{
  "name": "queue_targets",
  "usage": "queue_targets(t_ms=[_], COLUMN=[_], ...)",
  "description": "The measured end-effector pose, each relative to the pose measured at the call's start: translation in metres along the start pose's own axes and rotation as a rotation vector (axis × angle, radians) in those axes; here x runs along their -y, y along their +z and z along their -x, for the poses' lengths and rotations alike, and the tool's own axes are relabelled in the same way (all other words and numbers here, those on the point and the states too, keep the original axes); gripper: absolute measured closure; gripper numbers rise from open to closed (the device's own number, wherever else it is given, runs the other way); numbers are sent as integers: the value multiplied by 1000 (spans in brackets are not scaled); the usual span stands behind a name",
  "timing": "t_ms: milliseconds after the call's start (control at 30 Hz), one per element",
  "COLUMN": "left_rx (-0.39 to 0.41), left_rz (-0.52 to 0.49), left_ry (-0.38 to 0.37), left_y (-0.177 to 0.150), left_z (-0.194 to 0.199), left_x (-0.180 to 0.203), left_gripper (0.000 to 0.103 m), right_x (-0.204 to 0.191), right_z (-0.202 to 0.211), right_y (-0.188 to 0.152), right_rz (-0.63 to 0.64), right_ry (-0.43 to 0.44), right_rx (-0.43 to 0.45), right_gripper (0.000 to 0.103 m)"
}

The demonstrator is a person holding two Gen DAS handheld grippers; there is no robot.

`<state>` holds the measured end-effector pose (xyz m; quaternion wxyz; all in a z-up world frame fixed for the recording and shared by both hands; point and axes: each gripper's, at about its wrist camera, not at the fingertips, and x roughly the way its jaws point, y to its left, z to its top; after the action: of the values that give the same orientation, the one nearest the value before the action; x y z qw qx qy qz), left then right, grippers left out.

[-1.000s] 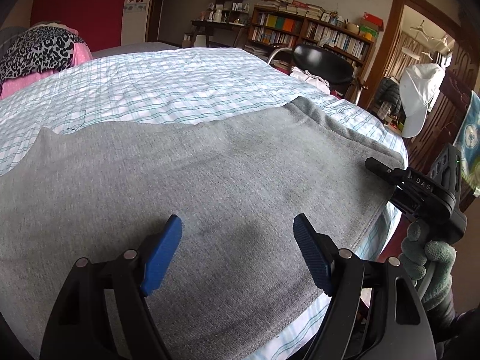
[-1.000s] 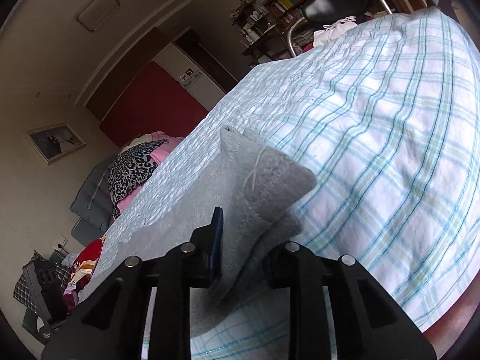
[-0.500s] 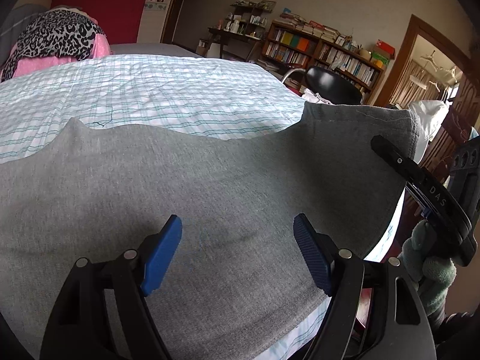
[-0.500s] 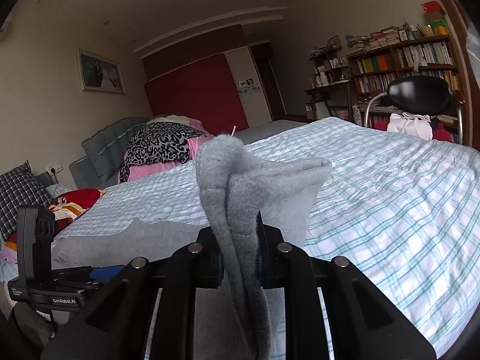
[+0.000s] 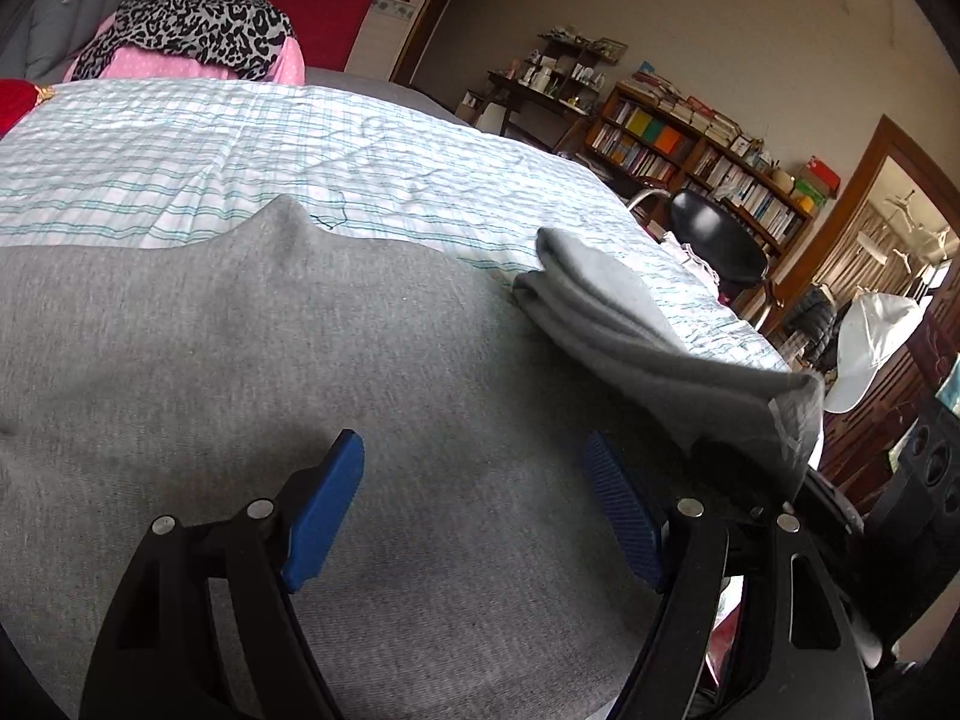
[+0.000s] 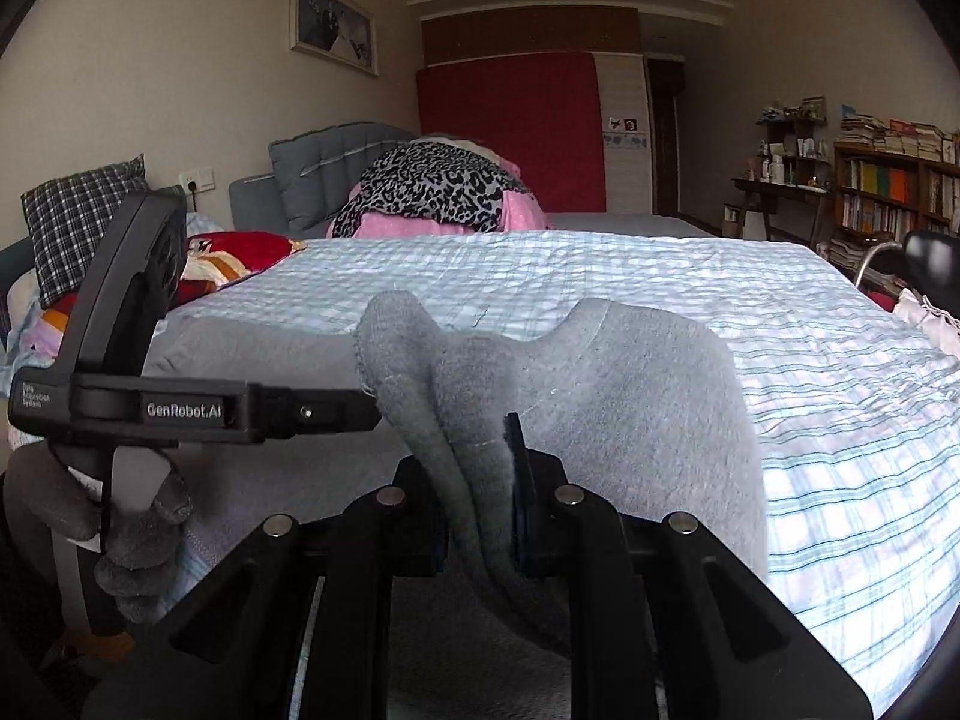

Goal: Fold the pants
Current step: 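Fold the held pant leg with the right tool over onto the other leg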

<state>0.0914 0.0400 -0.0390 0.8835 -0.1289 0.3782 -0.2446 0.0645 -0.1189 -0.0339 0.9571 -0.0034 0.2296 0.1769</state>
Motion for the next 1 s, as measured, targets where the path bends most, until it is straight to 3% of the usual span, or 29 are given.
queue_targets(t_ms=[100,233,567,867,1000], left_rx=[-10,-17,-99,-236,-274], left_rz=[42,63,79,176,192], left_ry=[-15,-40,-198,-431,-471], left_y=[-3,-5,4,18,23], left_z=[3,6,-6,-40,-59], left_x=[-11,-16,2,27,38], left_gripper=[27,27,21,20,20], right_x=[-21,-36,-22,-8,-4], right_z=[-19,-23,3,32,40], right_y=[-18,-29,-38,-45,-47], right_rz=[82,168,116,88,82], right_ry=[3,-35,-3,51,80], right_rx=[-77,-77,-19,38,49], right_gripper=[87,87,87,87,87])
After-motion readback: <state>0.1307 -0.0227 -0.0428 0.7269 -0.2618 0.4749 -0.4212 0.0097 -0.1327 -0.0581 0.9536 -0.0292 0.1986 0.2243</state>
